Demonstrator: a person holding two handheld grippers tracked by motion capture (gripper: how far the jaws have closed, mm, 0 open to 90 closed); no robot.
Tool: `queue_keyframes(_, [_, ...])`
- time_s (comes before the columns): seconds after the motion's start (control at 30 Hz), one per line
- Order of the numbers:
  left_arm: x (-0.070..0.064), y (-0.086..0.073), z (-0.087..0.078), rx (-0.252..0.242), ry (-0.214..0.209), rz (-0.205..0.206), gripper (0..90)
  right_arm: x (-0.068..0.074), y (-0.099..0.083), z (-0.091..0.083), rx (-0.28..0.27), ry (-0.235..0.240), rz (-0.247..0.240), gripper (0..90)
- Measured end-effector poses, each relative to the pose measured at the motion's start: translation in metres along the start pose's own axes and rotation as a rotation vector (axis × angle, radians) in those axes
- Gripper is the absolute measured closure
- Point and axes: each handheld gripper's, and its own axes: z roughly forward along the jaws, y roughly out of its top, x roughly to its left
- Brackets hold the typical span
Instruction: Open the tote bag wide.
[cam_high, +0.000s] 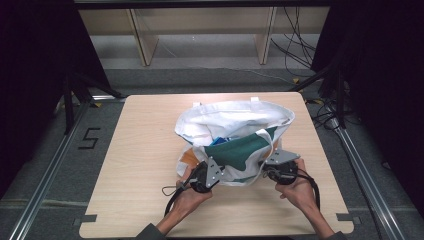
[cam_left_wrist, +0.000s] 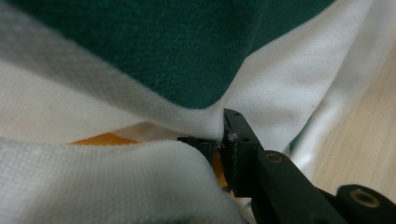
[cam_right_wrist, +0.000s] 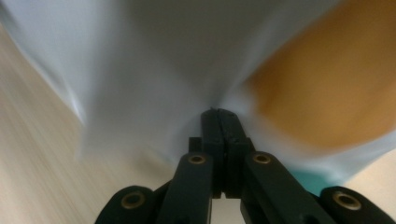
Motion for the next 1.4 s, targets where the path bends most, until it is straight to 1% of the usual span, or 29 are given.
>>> queue_keyframes(0.07, [-0.001,-0.003,0.003,-0.016,-0.002,-0.017,82.4,-0.001,-0.006,0.007,0.021,-0.002,0.011,90.0])
queue_keyframes(0.2, [-0.002,-0.003,0.006,-0.002,0.000,-0.008,82.4,-0.009,-0.005,-0.006,-0.038,0.032,0.041,90.0])
queue_keyframes(0.23, [-0.003,-0.002,0.006,-0.016,0.002,-0.031,82.5,-0.010,-0.004,-0.012,-0.050,0.039,0.054,90.0])
queue_keyframes(0.33, [-0.002,0.000,0.004,-0.022,0.008,-0.035,82.4,-0.016,0.000,-0.033,-0.112,0.047,0.099,87.0])
queue_keyframes(0.37, [-0.001,0.000,0.003,-0.016,0.004,-0.034,82.4,-0.018,0.001,-0.041,-0.133,0.038,0.134,84.4])
queue_keyframes(0.4, [0.002,0.001,0.002,0.013,0.009,-0.004,82.4,-0.020,0.002,-0.050,-0.145,0.040,0.151,82.8])
queue_keyframes(0.43, [0.002,0.001,0.002,0.010,0.012,-0.009,82.3,-0.023,0.005,-0.058,-0.173,0.028,0.143,80.1])
queue_keyframes(0.47, [-0.001,0.001,0.004,-0.024,0.004,-0.051,82.3,-0.024,0.007,-0.068,-0.181,0.018,0.169,76.6])
queue_keyframes(0.5, [-0.001,0.002,0.004,-0.023,0.005,-0.053,82.3,-0.024,0.011,-0.078,-0.198,0.016,0.195,74.8])
queue_keyframes(0.53, [-0.001,0.002,0.004,-0.023,0.005,-0.053,82.3,-0.029,0.015,-0.084,-0.253,0.001,0.172,73.3])
queue_keyframes(0.57, [-0.001,0.002,0.004,-0.025,0.002,-0.063,82.3,-0.027,0.020,-0.092,-0.270,0.003,0.209,70.4])
queue_keyframes(0.63, [0.000,0.003,0.004,-0.026,0.006,-0.059,82.2,-0.028,0.031,-0.104,-0.325,0.010,0.204,63.8])
queue_keyframes(0.67, [0.000,0.003,0.004,-0.026,0.006,-0.059,82.1,-0.028,0.031,-0.104,-0.325,0.010,0.204,63.8])
queue_keyframes(0.73, [0.000,0.004,0.004,-0.025,0.006,-0.059,82.1,-0.020,0.048,-0.115,-0.364,0.031,0.185,56.1])
queue_keyframes(0.8, [0.001,0.005,0.003,-0.017,0.009,-0.046,82.0,-0.013,0.058,-0.117,-0.370,0.065,0.189,54.6])
queue_keyframes(0.83, [0.001,0.005,0.002,-0.016,0.005,-0.048,81.9,-0.012,0.063,-0.116,-0.380,0.042,0.166,53.6])
queue_keyframes(0.9, [0.001,0.005,0.002,-0.026,0.009,-0.057,81.9,-0.010,0.070,-0.111,-0.352,0.016,0.189,56.6])
queue_keyframes(0.93, [0.003,0.006,0.002,-0.034,0.000,-0.075,81.8,-0.012,0.072,-0.108,-0.357,0.001,0.180,64.7])
queue_keyframes(0.97, [0.007,0.008,0.001,-0.016,-0.002,-0.067,81.7,-0.011,0.072,-0.105,-0.366,0.004,0.180,75.9])
queue_keyframes(1.0, [0.007,0.008,0.001,-0.016,-0.002,-0.067,81.6,-0.011,0.072,-0.105,-0.366,0.004,0.180,75.9])
queue_keyframes(1.03, [0.011,0.012,0.002,-0.061,-0.014,-0.130,81.6,-0.012,0.072,-0.104,-0.412,-0.005,0.123,86.9])
queue_keyframes(1.1, [0.020,0.017,-0.001,-0.085,-0.024,-0.181,81.4,-0.010,0.073,-0.113,-0.440,-0.023,0.072,88.4])
queue_keyframes(1.17, [0.027,0.020,-0.001,-0.116,-0.047,-0.288,81.3,-0.003,0.076,-0.127,-0.464,-0.018,0.035,88.6])
queue_keyframes(1.2, [0.027,0.020,-0.001,-0.116,-0.047,-0.288,81.4,-0.003,0.076,-0.127,-0.464,-0.018,0.035,88.6])
queue_keyframes(1.23, [0.030,0.021,-0.001,-0.120,-0.042,-0.306,81.4,0.005,0.078,-0.135,-0.467,-0.035,-0.032,88.7])
queue_keyframes(1.27, [0.032,0.021,0.000,-0.104,-0.023,-0.296,81.5,0.011,0.075,-0.135,-0.443,-0.029,-0.042,88.7])
queue_keyframes(1.3, [0.032,0.020,0.002,-0.106,-0.032,-0.331,81.6,0.014,0.071,-0.132,-0.416,-0.040,-0.066,88.8])
queue_keyframes(1.33, [0.034,0.019,0.002,-0.101,-0.031,-0.338,81.7,0.016,0.065,-0.128,-0.377,-0.052,-0.087,88.8])
queue_keyframes(1.4, [0.033,0.017,0.005,-0.123,-0.048,-0.380,81.7,0.016,0.050,-0.116,-0.311,-0.033,-0.071,88.8])
